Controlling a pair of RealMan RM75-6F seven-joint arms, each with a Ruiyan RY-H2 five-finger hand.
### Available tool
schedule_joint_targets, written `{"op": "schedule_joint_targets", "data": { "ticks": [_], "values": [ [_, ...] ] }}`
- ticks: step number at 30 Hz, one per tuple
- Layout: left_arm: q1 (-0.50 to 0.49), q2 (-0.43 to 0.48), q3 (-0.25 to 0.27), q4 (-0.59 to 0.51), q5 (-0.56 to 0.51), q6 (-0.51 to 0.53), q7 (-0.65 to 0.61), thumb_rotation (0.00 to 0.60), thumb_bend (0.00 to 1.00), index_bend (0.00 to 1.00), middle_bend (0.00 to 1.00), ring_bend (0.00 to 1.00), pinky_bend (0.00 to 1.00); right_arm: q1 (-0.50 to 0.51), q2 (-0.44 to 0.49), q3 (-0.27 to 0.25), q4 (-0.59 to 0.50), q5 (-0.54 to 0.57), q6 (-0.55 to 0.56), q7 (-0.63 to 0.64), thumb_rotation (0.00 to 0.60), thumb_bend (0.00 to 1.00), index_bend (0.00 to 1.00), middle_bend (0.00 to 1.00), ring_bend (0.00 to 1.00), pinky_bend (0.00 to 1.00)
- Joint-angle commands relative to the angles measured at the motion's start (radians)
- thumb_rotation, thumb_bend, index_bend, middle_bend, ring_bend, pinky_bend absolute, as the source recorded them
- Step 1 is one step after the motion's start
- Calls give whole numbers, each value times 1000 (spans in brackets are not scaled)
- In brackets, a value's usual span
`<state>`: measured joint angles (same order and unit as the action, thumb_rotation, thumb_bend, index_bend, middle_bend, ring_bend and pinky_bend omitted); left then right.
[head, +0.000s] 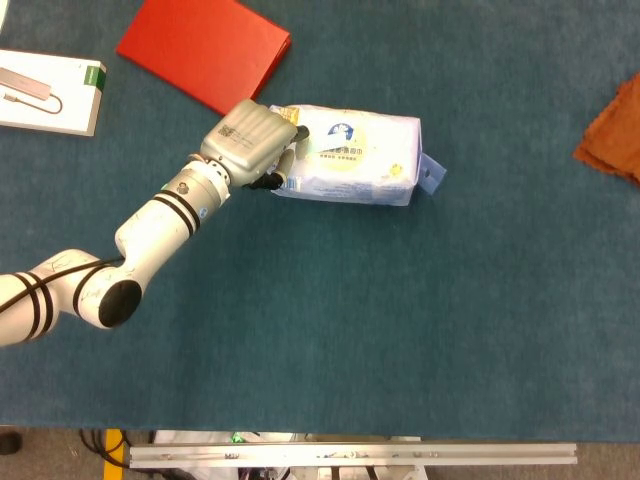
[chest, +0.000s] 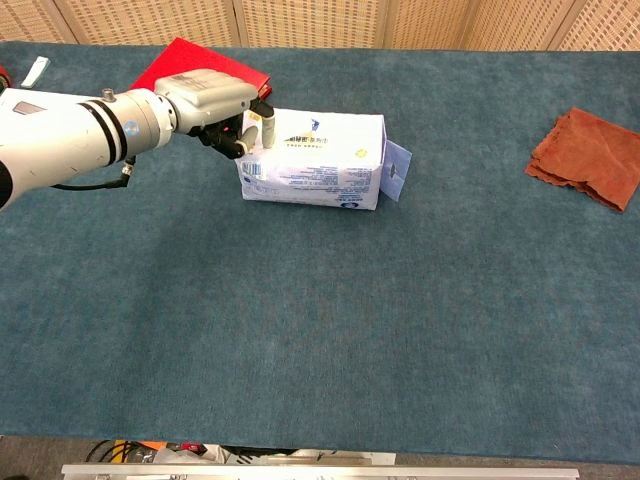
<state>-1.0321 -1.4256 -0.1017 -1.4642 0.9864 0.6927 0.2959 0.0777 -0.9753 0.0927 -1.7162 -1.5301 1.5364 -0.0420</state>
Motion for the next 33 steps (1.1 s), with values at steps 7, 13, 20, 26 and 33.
{"op": "schedule_joint_targets", "data": {
  "ticks": [7,13,20,26,33],
  "values": [
    [3,10,-23,-16,3,13,-27,504,699,393,1000,1000,975,0,-3,0,3,0,-2,5,600,298,161,269,261,257],
    [-7,-9,-26,-1,-4,4,-23,504,699,393,1000,1000,975,-1,-3,1,6,3,-1,6,600,298,161,269,261,257],
    [-20,-38,-23,24,-28,-5,-6,510,699,388,1000,1000,975,-2,-4,1,11,7,-2,11,600,298,161,269,261,257],
    [-16,-33,-26,13,-29,15,-1,515,698,387,1000,1000,975,-4,-2,2,16,8,0,18,600,298,161,269,261,257],
    [26,14,-52,-38,4,76,-61,516,697,379,1000,964,964,0,-4,5,22,9,-5,24,600,298,161,269,261,257]
  ]
}}
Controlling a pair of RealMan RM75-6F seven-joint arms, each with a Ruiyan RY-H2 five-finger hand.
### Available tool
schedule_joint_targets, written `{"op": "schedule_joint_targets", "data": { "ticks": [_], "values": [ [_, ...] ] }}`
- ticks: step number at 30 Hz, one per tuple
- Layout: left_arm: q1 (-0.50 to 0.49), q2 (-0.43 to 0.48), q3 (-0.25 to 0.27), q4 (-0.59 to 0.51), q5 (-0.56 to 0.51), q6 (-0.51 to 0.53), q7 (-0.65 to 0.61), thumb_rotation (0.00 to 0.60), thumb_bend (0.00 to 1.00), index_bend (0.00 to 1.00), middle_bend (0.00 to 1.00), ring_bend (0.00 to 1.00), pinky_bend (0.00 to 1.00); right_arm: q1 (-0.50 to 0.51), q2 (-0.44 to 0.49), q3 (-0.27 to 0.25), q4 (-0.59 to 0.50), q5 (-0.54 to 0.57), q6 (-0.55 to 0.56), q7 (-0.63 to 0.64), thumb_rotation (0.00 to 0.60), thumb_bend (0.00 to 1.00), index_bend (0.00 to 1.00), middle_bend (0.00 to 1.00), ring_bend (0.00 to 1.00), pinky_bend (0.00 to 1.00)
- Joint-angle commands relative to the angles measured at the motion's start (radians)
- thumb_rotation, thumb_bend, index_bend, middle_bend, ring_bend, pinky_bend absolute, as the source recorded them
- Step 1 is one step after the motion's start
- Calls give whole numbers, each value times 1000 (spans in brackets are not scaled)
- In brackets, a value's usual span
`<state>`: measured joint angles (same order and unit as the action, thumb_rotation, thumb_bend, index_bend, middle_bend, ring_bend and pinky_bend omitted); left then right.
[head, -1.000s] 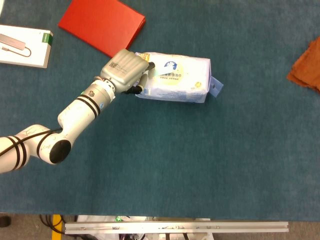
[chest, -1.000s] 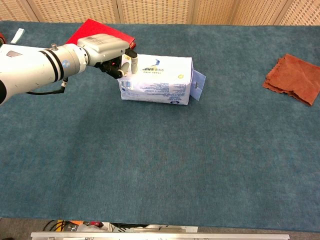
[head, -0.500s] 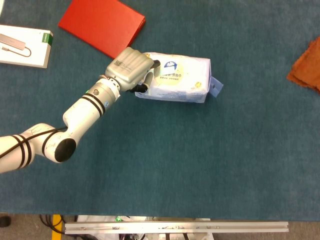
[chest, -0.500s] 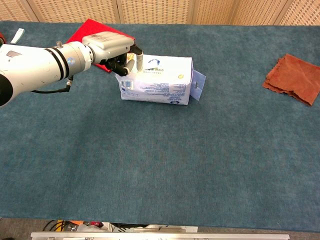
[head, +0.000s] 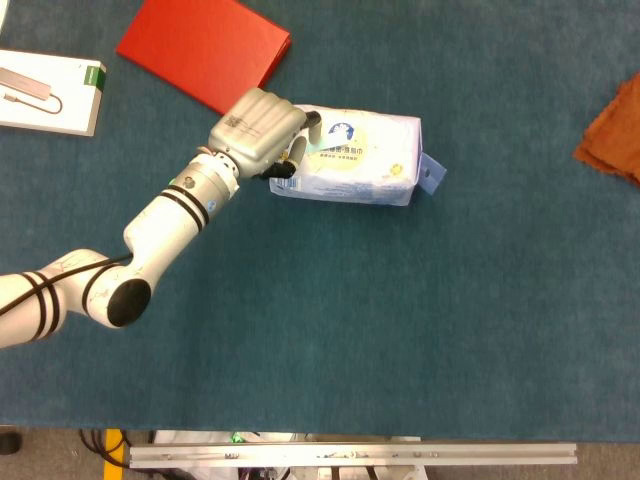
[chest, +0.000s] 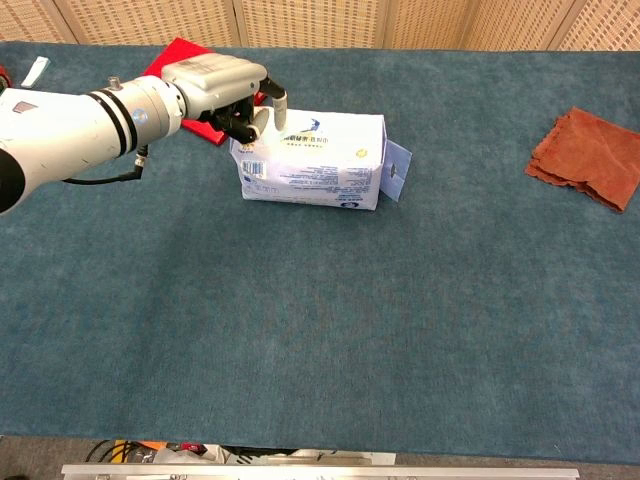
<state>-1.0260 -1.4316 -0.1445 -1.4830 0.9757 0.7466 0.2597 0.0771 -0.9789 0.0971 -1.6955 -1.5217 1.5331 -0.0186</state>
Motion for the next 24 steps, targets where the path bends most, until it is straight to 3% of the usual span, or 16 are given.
{"op": "schedule_joint_targets", "data": {
  "ticks": [1,4,7,12,17,24],
  "values": [
    [33,32,-12,-29,24,37,-40,515,695,373,1000,950,953,2,-1,0,2,1,-4,2,600,298,161,269,261,257],
    [70,64,-14,-49,41,75,-76,506,692,349,972,894,915,3,-3,1,6,6,-8,5,600,298,161,269,261,257],
    [129,109,-11,-81,52,130,-122,504,689,323,882,796,853,4,-5,1,10,13,-14,8,600,298,162,269,261,257],
    [237,166,21,-121,98,249,-161,485,578,249,623,580,688,7,-4,2,12,31,-32,8,600,298,162,269,261,257],
    [377,214,81,-133,160,406,-177,416,488,219,458,413,517,13,0,6,18,57,-55,15,600,296,162,269,268,257],
    [573,251,156,-102,225,591,-244,412,481,204,368,337,394,26,-12,11,37,67,-73,-4,600,294,162,262,240,256]
  ]
}}
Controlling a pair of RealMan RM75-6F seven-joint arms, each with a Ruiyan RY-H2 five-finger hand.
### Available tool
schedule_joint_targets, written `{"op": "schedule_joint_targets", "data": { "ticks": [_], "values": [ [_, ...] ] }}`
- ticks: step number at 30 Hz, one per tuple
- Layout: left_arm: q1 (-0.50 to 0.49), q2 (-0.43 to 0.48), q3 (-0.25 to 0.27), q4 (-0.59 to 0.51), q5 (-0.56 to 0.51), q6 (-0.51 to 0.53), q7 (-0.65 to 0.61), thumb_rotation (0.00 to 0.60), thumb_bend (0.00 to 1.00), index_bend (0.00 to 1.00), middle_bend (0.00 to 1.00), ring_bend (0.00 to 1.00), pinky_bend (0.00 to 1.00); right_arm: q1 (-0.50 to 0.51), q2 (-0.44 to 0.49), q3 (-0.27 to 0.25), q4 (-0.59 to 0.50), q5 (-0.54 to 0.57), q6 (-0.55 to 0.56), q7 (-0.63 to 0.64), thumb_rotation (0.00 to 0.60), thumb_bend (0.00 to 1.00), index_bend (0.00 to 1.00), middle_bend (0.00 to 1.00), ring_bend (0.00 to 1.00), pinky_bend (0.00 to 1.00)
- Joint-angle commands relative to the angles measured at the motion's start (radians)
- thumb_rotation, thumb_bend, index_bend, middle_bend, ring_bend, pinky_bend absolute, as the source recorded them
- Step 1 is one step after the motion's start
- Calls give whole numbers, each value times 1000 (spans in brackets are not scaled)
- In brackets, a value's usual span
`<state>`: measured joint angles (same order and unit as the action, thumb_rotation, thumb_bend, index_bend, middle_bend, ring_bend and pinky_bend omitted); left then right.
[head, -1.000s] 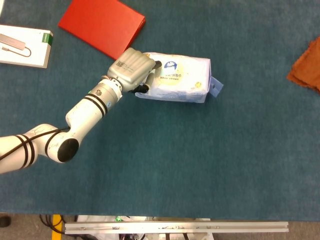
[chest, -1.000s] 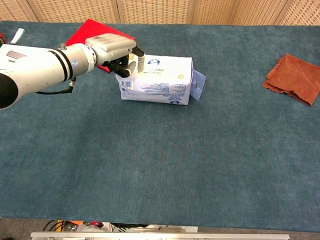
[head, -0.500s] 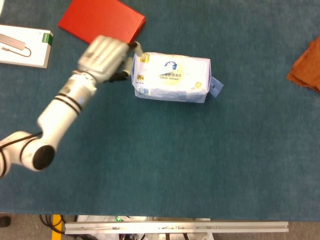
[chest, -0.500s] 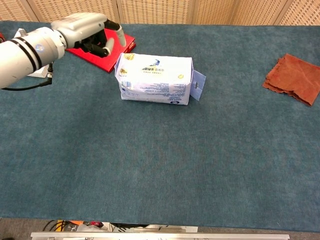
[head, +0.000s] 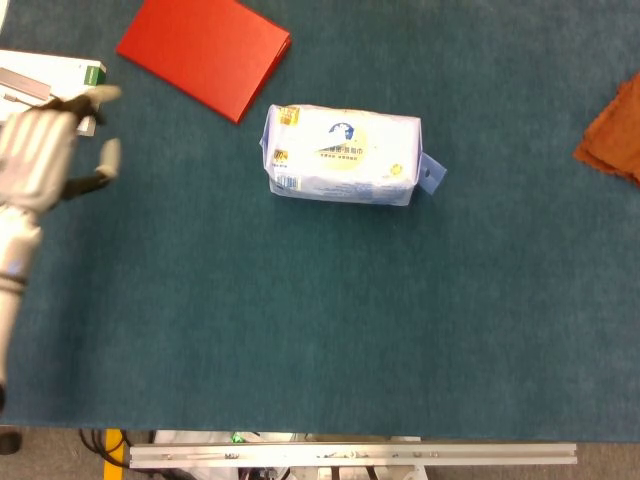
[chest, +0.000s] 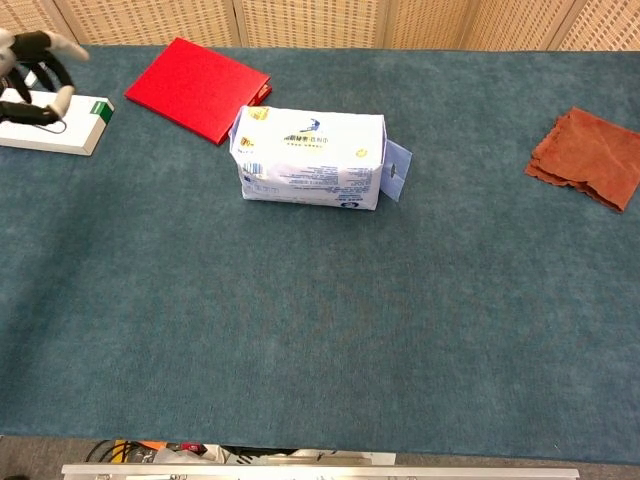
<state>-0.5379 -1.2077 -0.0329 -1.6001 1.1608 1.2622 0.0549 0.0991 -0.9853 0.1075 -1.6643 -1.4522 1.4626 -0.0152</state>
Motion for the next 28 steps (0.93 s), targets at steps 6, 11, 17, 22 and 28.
{"op": "schedule_joint_targets", "data": {
  "ticks": [6,11,17,22,28],
  "values": [
    [227,41,73,36,90,229,-77,572,481,265,367,336,391,22,-24,-14,32,-37,-24,-6,600,294,161,259,239,256],
    [315,66,90,13,110,296,-82,575,481,265,367,336,390,32,-40,-34,56,-79,-35,27,600,293,161,259,239,256],
    [396,72,106,-19,148,361,-63,593,481,268,367,336,389,35,-56,-49,62,-107,-35,27,600,289,161,259,239,256],
    [430,76,102,-36,194,389,-70,599,481,271,367,336,388,31,-53,-48,44,-89,-35,6,600,289,162,260,239,256],
    [441,72,85,-47,223,382,-54,600,481,272,367,336,387,21,-48,-51,22,-80,-26,-14,600,289,161,260,239,256]
  ]
}}
